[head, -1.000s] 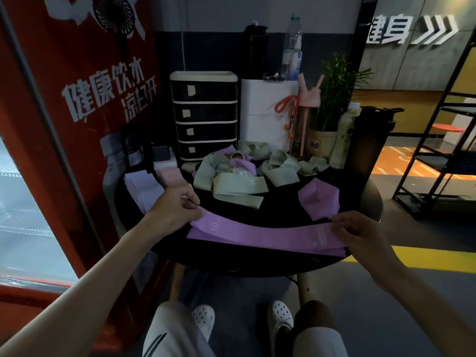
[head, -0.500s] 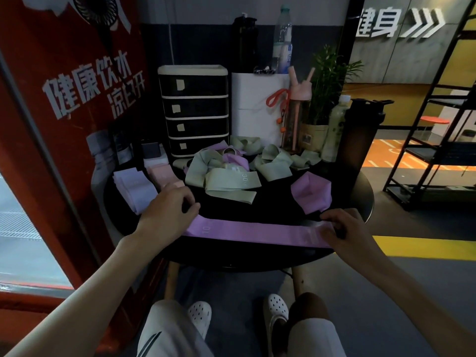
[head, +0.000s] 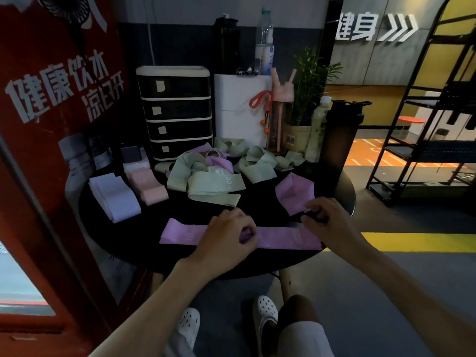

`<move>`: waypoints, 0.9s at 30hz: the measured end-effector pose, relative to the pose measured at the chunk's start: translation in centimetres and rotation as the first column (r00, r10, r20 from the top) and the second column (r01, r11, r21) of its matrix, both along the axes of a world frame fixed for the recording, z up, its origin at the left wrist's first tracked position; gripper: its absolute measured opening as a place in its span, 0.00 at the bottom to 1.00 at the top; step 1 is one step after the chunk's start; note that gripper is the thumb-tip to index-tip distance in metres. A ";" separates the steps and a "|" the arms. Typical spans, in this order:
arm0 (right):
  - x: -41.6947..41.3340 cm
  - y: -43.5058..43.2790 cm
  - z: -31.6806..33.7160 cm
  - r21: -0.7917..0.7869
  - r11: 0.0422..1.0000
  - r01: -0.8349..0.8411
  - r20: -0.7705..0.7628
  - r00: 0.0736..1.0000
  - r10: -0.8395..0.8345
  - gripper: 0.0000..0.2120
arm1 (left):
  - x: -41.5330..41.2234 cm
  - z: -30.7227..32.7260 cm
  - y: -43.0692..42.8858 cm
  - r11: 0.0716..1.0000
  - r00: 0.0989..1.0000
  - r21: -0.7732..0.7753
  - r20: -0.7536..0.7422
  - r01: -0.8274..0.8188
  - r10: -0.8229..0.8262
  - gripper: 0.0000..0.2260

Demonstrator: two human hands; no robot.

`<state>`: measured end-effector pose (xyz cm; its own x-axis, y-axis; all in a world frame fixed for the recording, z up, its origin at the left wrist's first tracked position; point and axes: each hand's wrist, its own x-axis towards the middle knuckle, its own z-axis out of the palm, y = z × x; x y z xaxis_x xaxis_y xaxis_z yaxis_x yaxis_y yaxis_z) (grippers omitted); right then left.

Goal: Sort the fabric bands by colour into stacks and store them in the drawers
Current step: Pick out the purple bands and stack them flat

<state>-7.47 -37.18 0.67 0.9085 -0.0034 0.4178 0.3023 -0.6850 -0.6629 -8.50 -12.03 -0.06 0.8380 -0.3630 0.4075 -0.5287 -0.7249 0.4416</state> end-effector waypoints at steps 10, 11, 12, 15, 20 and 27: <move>5.1 -0.9 2.2 -0.445 0.895 0.041 0.053 0.998 -0.020 0.08 | 0.1 -0.4 0.0 0.999 1.000 0.035 0.006 -0.008 0.008 0.05; 5.2 -0.8 2.5 -0.405 0.914 0.024 0.047 0.999 -0.006 0.07 | 0.1 -0.4 0.0 0.999 1.000 0.034 0.008 -0.008 0.007 0.05; 5.4 -0.8 2.9 -0.369 0.929 0.002 0.050 0.999 0.018 0.05 | 0.1 -0.4 0.0 1.000 1.000 0.030 0.008 -0.008 0.008 0.05; 5.3 -0.5 4.5 -0.269 0.960 -0.080 0.064 0.993 0.101 0.04 | 0.1 -0.3 0.1 1.000 1.000 -0.019 -0.007 -0.009 0.009 0.03; 4.7 0.8 8.3 -0.145 0.972 -0.183 0.091 0.976 0.198 0.09 | 0.4 1.3 0.2 0.992 1.000 -0.123 0.014 0.013 -0.011 0.01; 4.5 3.4 14.7 -0.115 0.951 -0.288 0.162 0.939 0.304 0.07 | 1.5 8.8 -0.6 0.925 0.997 -0.380 0.072 -0.011 0.042 0.08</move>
<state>-3.01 -33.76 15.41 0.7749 0.2983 0.5572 0.6062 -0.6002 -0.5218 -7.01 -12.61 8.69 0.8058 -0.1467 0.5738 -0.5549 -0.5256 0.6449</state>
